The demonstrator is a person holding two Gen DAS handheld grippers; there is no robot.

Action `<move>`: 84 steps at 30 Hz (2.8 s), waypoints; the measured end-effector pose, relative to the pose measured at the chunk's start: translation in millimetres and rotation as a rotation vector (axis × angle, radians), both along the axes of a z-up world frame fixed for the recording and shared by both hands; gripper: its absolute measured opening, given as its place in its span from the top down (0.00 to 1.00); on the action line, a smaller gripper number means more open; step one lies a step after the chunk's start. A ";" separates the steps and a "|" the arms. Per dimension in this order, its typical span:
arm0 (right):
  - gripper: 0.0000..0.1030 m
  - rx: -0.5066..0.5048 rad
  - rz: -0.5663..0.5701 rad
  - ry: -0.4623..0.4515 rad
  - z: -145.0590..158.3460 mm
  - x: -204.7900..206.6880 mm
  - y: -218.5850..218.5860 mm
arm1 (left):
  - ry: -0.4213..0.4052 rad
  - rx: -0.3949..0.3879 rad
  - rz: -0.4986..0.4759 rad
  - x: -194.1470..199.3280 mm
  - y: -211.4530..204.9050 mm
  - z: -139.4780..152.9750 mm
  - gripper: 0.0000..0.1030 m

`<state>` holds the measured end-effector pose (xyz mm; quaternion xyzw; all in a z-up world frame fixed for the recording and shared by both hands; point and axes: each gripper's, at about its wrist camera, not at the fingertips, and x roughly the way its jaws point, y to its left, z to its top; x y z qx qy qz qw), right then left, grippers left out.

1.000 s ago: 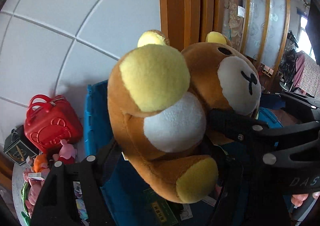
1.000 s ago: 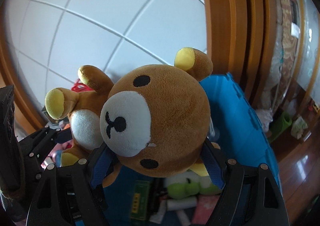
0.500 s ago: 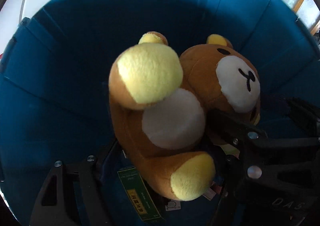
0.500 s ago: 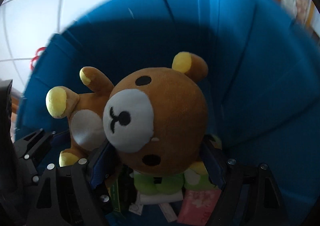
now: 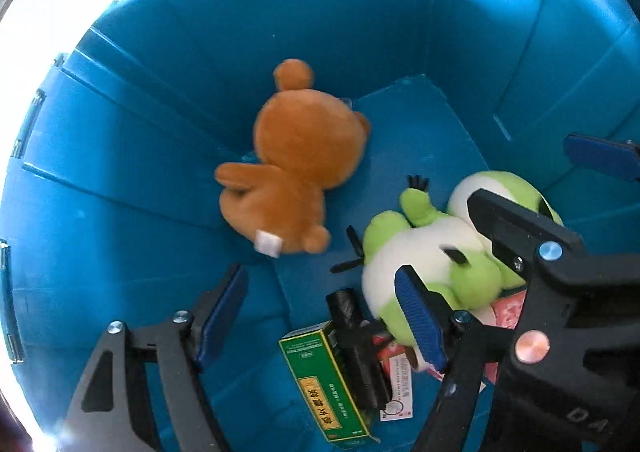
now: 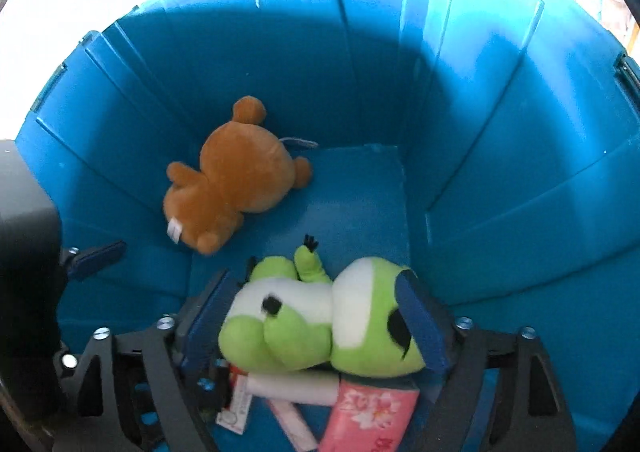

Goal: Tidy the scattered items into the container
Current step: 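Carry the brown teddy bear into the blue crate and open both tools, then lift both open tools up out of the blue crate, then grasp the grey fluffy plush with the left tool while the right tool grasps the clear floss box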

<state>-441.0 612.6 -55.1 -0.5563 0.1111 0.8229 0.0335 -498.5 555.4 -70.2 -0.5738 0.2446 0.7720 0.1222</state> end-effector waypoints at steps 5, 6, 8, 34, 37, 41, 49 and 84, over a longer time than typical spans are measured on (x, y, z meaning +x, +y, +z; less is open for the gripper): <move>0.08 0.012 0.001 -0.006 -2.9 1.5 -1.5 | 0.016 0.005 0.000 1.9 -36.3 -2.1 0.27; 0.07 0.009 -0.001 -0.004 -4.0 1.5 -1.5 | 0.022 0.006 0.000 5.3 -38.4 -1.6 0.27; 0.00 -0.003 -0.010 -0.002 -5.5 -6.3 3.7 | 0.040 0.001 -0.002 8.7 -44.5 3.3 0.27; 0.00 0.121 -0.014 0.265 133.7 78.2 -72.0 | 0.468 0.407 0.202 116.2 -227.5 174.1 0.11; 0.00 0.113 0.041 0.275 136.6 80.1 -106.4 | 0.494 0.424 0.222 123.3 -265.7 179.5 0.11; 0.00 0.112 0.110 0.317 147.7 86.3 -163.5 | 0.507 0.446 0.247 132.9 -326.8 181.5 0.11; 0.00 0.069 0.210 0.400 164.3 100.5 -304.8 | 0.516 0.401 0.279 153.7 -453.4 153.0 0.11; 0.02 0.022 0.051 -0.048 -149.9 124.1 -433.6 | 0.072 0.357 0.448 219.6 -638.9 -167.0 0.26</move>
